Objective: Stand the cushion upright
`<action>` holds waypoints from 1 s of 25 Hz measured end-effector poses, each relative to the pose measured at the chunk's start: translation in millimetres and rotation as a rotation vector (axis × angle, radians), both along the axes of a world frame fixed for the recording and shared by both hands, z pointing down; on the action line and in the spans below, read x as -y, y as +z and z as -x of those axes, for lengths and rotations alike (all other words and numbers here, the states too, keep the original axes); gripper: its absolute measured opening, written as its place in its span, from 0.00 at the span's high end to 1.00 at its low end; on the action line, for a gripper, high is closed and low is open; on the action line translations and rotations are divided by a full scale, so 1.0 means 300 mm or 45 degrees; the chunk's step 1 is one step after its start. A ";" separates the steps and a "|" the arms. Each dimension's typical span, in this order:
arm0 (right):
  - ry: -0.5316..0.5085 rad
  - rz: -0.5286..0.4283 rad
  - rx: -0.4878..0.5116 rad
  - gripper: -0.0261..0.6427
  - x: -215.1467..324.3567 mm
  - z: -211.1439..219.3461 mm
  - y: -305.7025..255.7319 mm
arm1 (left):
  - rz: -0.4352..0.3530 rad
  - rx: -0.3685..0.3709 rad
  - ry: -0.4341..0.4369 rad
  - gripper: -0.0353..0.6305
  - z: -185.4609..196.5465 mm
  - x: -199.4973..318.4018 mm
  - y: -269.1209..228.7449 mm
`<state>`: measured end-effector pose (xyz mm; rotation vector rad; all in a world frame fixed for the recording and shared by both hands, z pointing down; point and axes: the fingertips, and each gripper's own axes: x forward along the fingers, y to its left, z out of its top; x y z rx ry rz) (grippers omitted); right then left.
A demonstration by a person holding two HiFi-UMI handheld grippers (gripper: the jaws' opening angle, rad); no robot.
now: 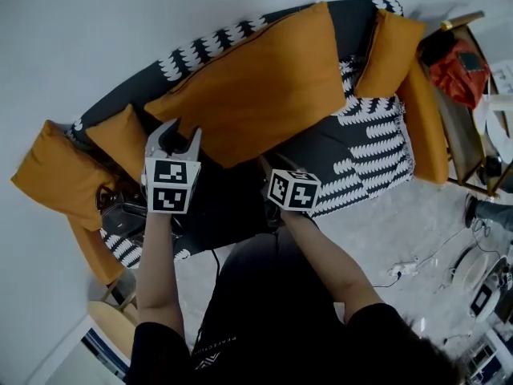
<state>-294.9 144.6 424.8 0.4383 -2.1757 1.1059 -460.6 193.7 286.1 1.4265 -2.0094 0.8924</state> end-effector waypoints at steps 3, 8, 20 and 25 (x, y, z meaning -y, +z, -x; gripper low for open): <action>-0.013 -0.008 0.008 0.78 0.035 -0.026 -0.034 | -0.017 -0.037 -0.040 0.73 -0.031 0.018 -0.017; -0.045 -0.008 0.028 0.82 0.132 -0.074 -0.092 | -0.009 -0.047 -0.090 0.82 -0.082 0.084 -0.025; -0.079 -0.125 0.053 0.93 0.155 -0.141 -0.273 | -0.079 -0.145 -0.200 0.87 -0.170 -0.066 -0.117; -0.098 -0.167 0.049 0.94 0.167 -0.171 -0.320 | -0.151 -0.229 -0.276 0.89 -0.199 -0.112 -0.124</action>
